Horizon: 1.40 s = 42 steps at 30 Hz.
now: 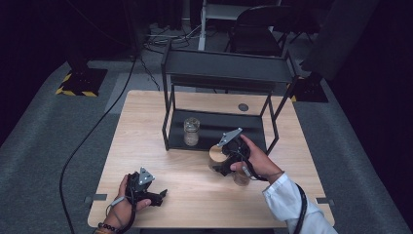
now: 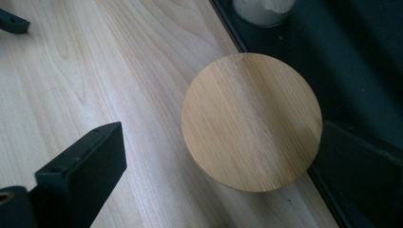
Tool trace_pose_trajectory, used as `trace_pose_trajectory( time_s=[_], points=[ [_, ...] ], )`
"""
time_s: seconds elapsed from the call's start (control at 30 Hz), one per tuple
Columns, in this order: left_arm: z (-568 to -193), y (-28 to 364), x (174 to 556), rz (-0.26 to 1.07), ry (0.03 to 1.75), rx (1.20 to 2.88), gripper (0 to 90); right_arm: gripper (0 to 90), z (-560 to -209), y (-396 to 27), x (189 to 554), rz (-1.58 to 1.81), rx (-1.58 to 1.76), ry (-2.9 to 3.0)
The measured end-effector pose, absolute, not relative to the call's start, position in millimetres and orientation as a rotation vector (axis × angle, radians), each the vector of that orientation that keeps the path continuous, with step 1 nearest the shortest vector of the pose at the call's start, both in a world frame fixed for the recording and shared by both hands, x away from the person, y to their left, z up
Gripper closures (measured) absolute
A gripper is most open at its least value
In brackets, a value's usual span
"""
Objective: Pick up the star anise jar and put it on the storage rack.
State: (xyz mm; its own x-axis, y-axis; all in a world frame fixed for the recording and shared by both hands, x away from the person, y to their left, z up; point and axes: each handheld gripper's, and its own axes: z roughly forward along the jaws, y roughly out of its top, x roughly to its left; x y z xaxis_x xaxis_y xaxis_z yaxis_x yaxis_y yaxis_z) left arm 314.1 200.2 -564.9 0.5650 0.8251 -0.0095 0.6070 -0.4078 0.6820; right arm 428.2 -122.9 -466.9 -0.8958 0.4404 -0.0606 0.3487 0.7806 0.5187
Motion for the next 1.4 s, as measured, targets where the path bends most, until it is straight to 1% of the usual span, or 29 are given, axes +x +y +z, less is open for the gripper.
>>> trace_pose_trajectory(
  time_s=[0.27,0.43,0.53,0.63,0.7,1.4],
  points=[
    [-565,200,314,0.439,1.138,2.156,0.0,2.8,-472,-118,436,0.711,0.663,2.808],
    [-565,200,314,0.439,1.138,2.157,0.0,5.4,-478,-113,443,0.661,0.688,2.835],
    [-565,200,314,0.437,1.138,2.155,0.0,10.1,-481,-111,447,0.638,0.714,2.850],
    [-565,200,314,0.439,1.138,2.157,0.0,16.7,-483,-110,450,0.619,0.721,2.852],
    [-565,200,314,0.439,1.138,2.156,0.0,22.6,-484,-109,452,0.615,0.729,2.854],
    [-565,200,314,0.439,1.138,2.156,0.0,23.6,-485,-111,453,0.627,0.701,2.859]
  ],
)
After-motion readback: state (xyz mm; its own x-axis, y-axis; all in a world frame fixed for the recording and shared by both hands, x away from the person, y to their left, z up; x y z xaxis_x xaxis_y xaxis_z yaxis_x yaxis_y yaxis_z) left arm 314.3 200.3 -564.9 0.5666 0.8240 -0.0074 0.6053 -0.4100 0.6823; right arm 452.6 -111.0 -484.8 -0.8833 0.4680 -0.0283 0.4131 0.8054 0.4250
